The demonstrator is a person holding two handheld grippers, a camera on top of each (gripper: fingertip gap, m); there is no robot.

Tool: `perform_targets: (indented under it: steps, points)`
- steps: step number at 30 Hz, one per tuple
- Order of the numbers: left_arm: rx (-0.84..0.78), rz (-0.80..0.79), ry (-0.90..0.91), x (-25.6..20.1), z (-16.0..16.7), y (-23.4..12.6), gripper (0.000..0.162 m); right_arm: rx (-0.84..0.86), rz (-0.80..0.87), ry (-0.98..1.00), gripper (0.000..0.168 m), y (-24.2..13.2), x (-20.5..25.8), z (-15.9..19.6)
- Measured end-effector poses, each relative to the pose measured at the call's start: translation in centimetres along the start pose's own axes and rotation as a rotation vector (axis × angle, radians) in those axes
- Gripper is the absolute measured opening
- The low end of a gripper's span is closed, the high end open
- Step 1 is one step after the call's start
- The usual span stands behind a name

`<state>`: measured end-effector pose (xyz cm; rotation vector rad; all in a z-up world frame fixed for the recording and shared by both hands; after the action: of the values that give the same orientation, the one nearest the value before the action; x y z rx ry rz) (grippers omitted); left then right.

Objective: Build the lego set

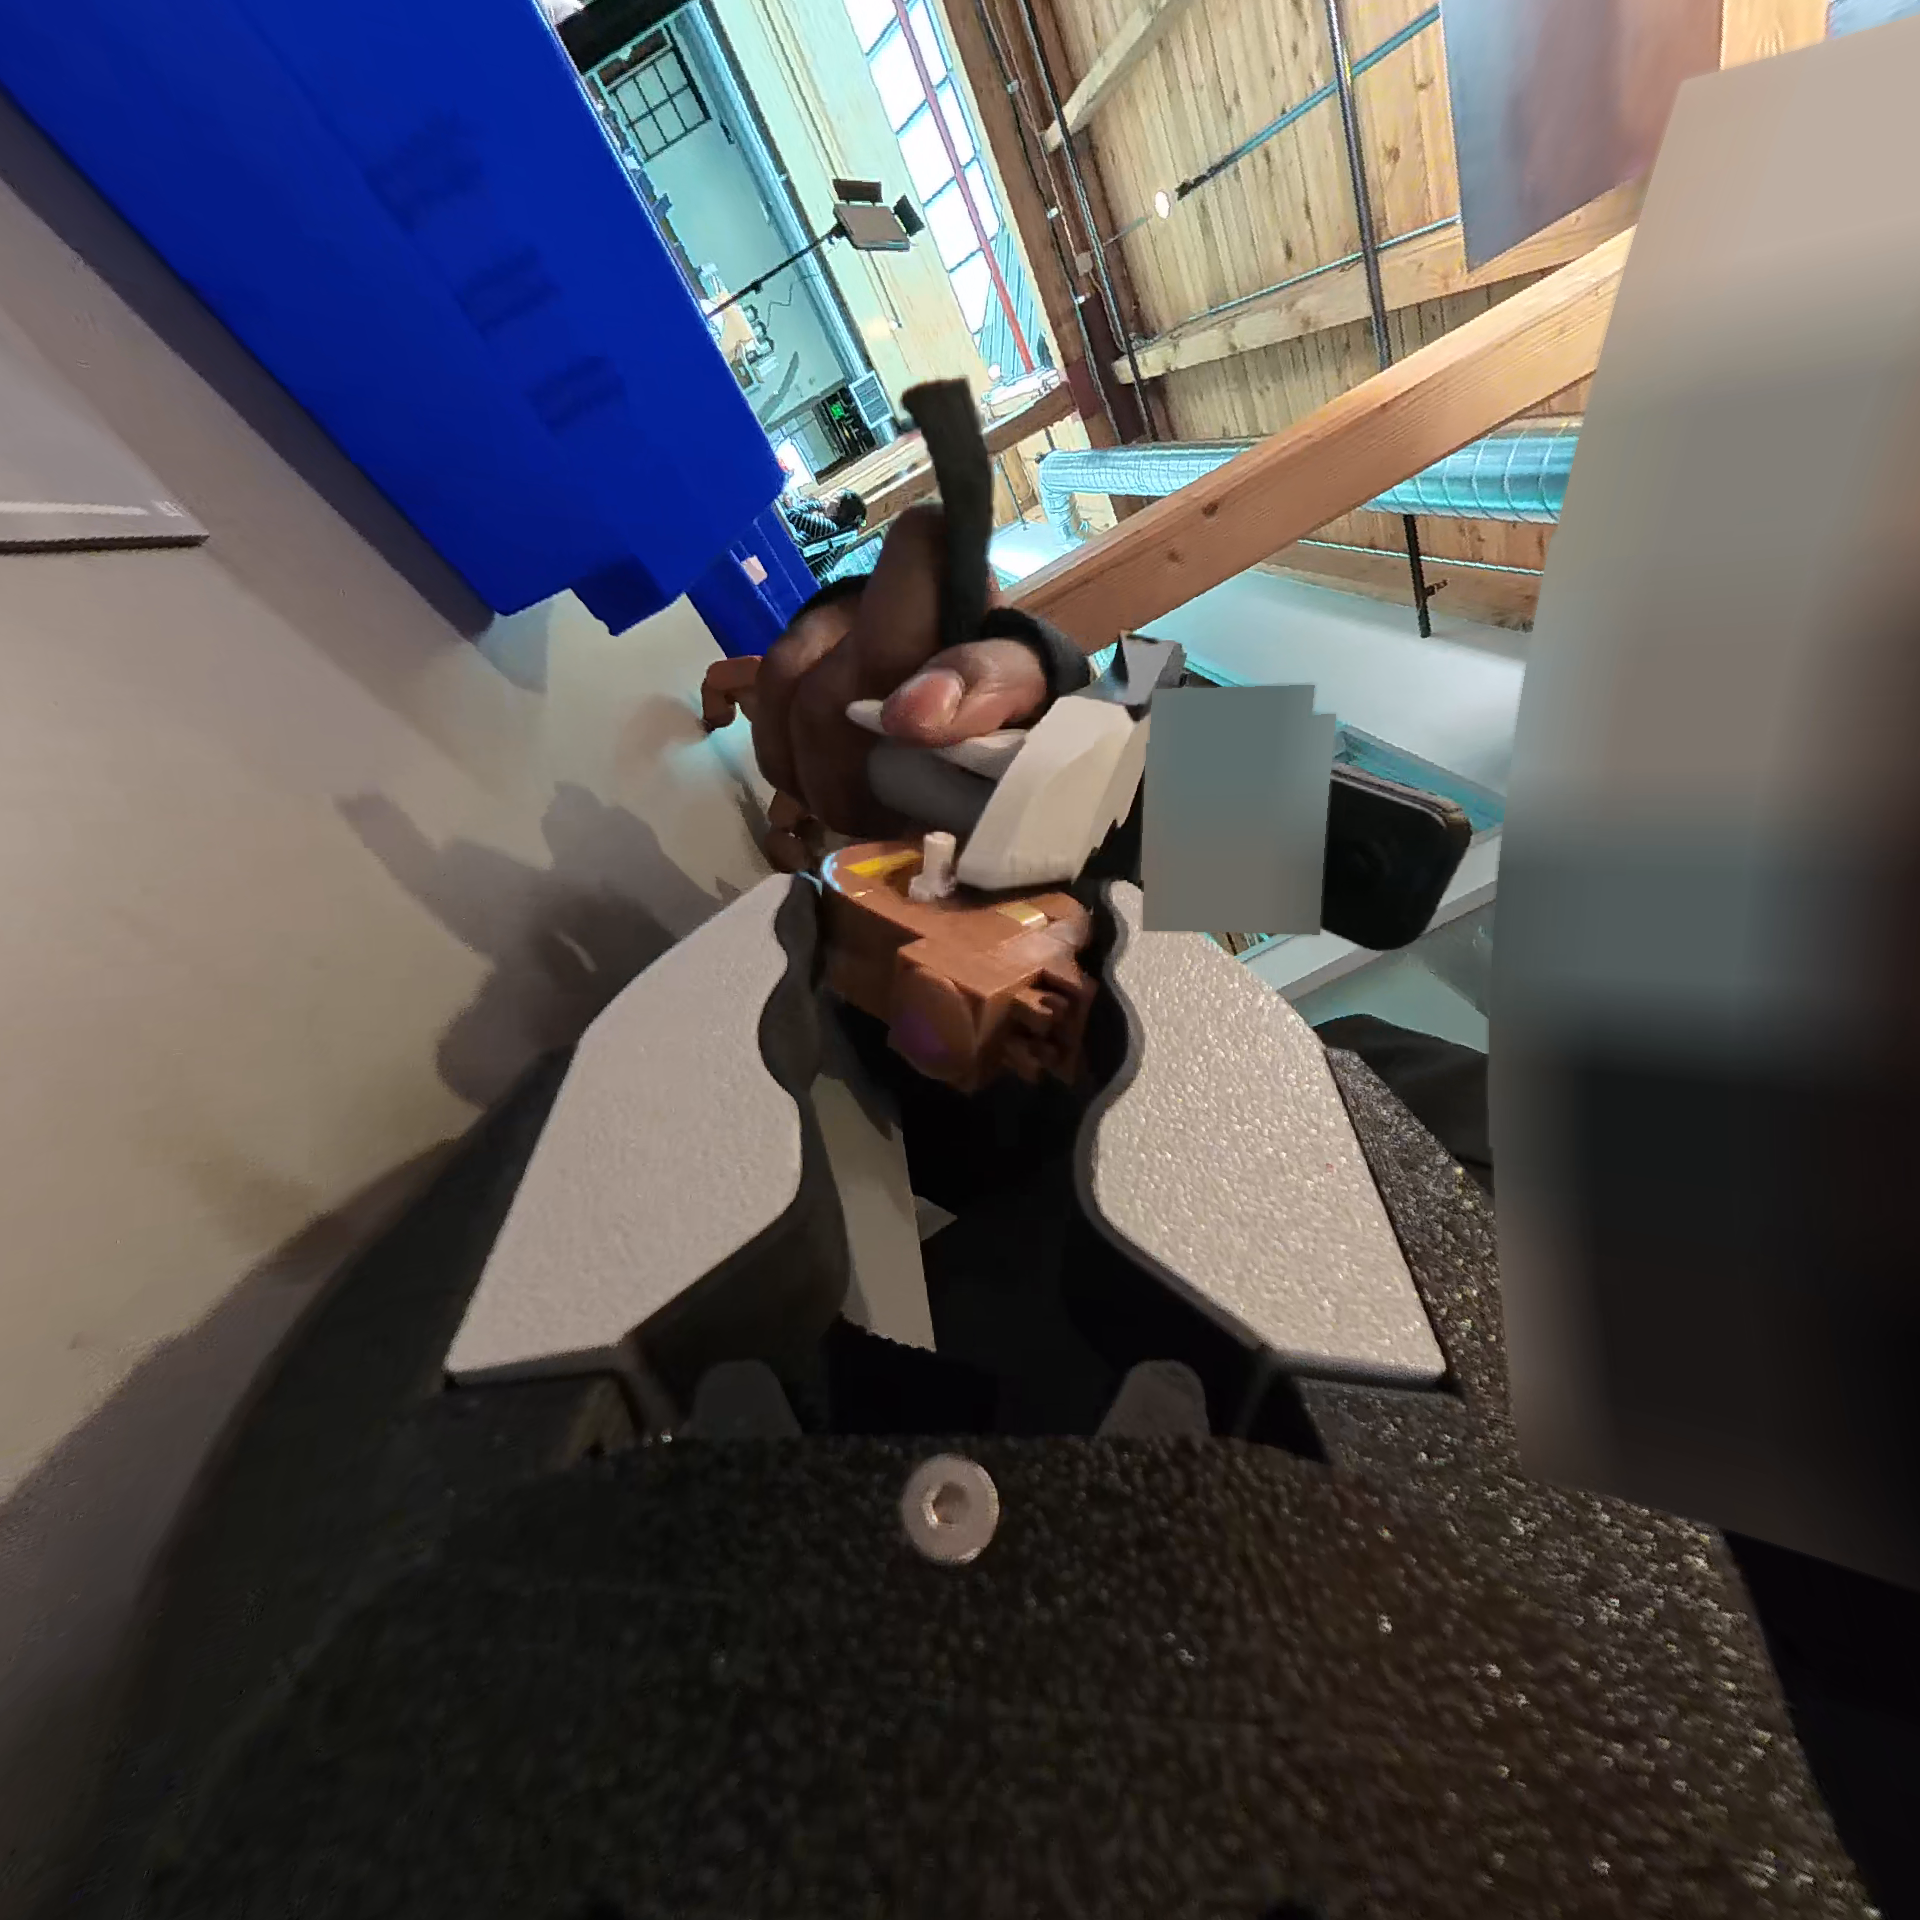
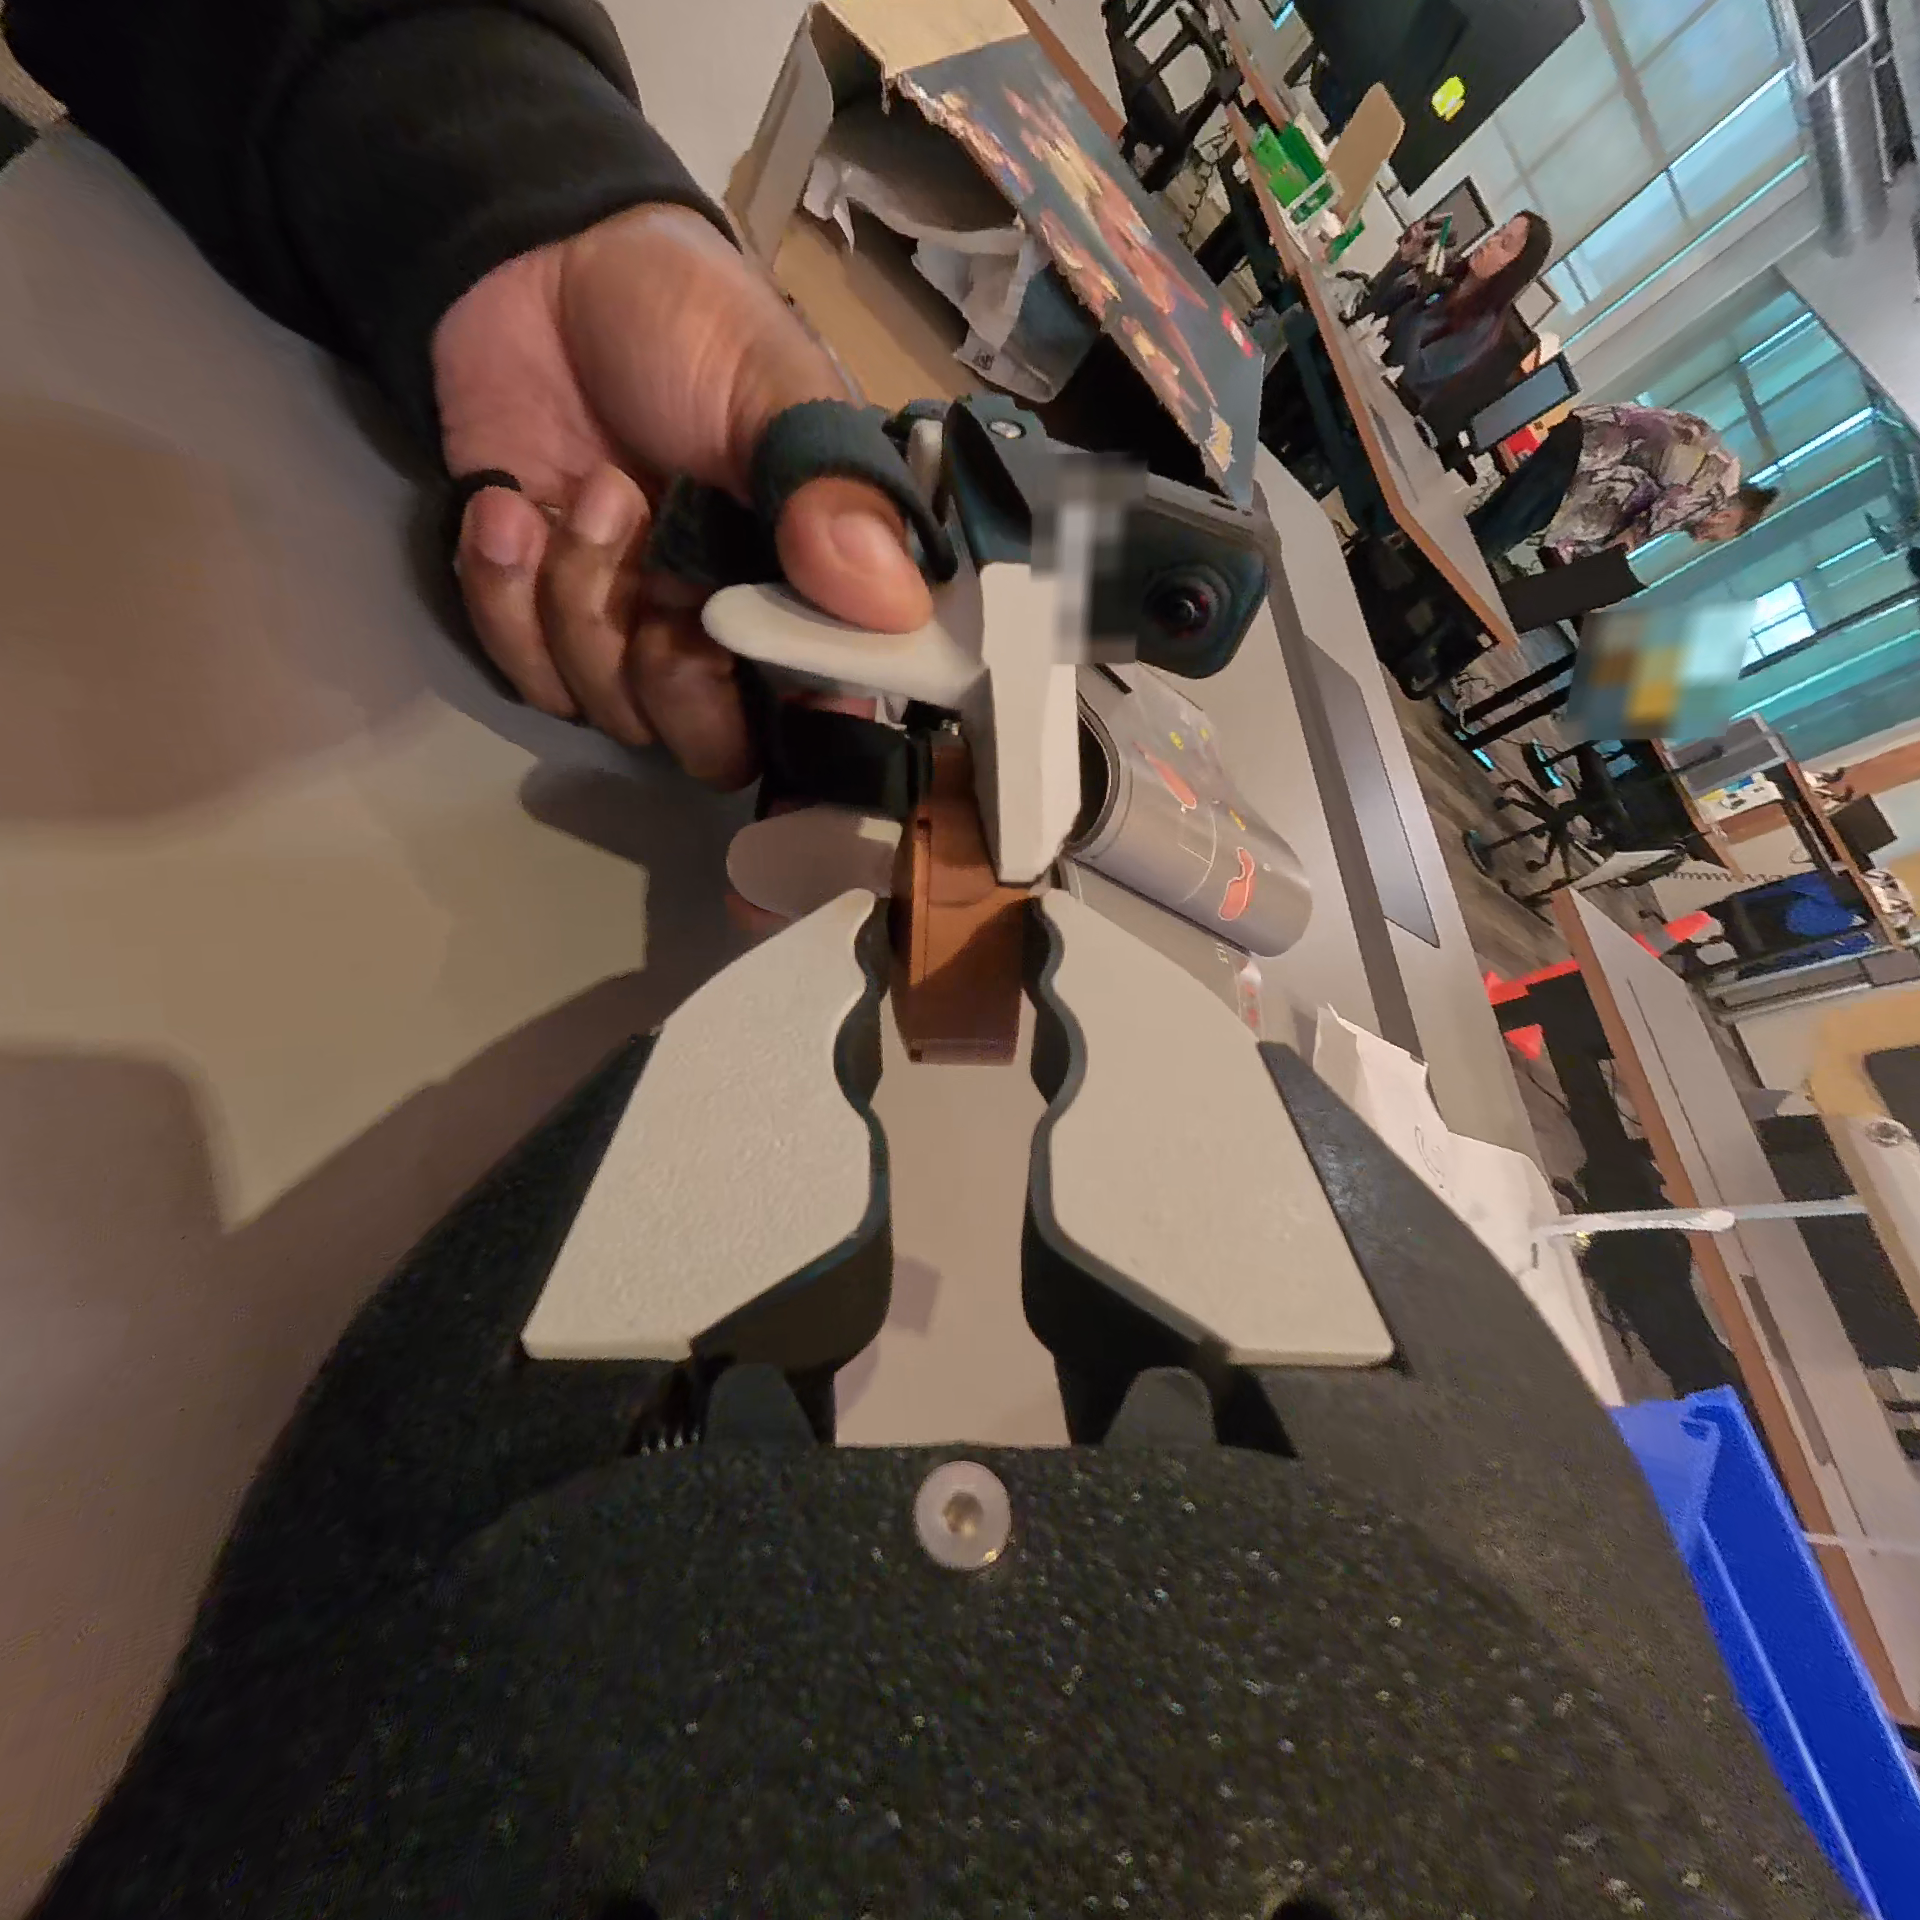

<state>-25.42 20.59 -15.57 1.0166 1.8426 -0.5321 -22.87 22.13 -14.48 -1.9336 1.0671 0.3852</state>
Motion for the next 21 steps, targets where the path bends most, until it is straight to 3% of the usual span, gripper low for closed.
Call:
perform_targets:
  steps: [10,14,16,18,21]
  points:
    - [0.035,0.001,-0.004,0.0,0.4,0.4,0.049,-0.018,-0.081,0.009,0.023,-0.2,0.3,0.2]
    - [0.005,0.015,-0.025,0.1,0.1,0.0,0.049,-0.020,-0.045,0.040,0.024,0.2,0.0,0.1]
    - [-0.020,0.040,-0.046,0.2,-0.2,-0.2,0.049,-0.020,-0.019,0.050,0.037,0.4,-0.2,-0.1]
    - [-0.031,0.026,-0.048,0.3,-0.3,-0.3,0.049,-0.024,-0.003,0.057,0.040,0.5,-0.4,-0.5]
    - [-0.036,-0.006,-0.037,0.4,-0.3,-0.2,0.049,-0.002,0.026,0.063,0.034,0.9,-0.6,-0.6]
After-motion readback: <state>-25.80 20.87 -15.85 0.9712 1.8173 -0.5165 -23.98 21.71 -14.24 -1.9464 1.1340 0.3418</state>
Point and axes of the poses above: each gripper's, where its closed fingertips meet, y out along the fingers, z out of its underside, x = y × z across the jaws, the point moved 3 cm from there along -y, back along the fingers, and after that the axes turned 14 degrees about x, right-handed, at the moved point
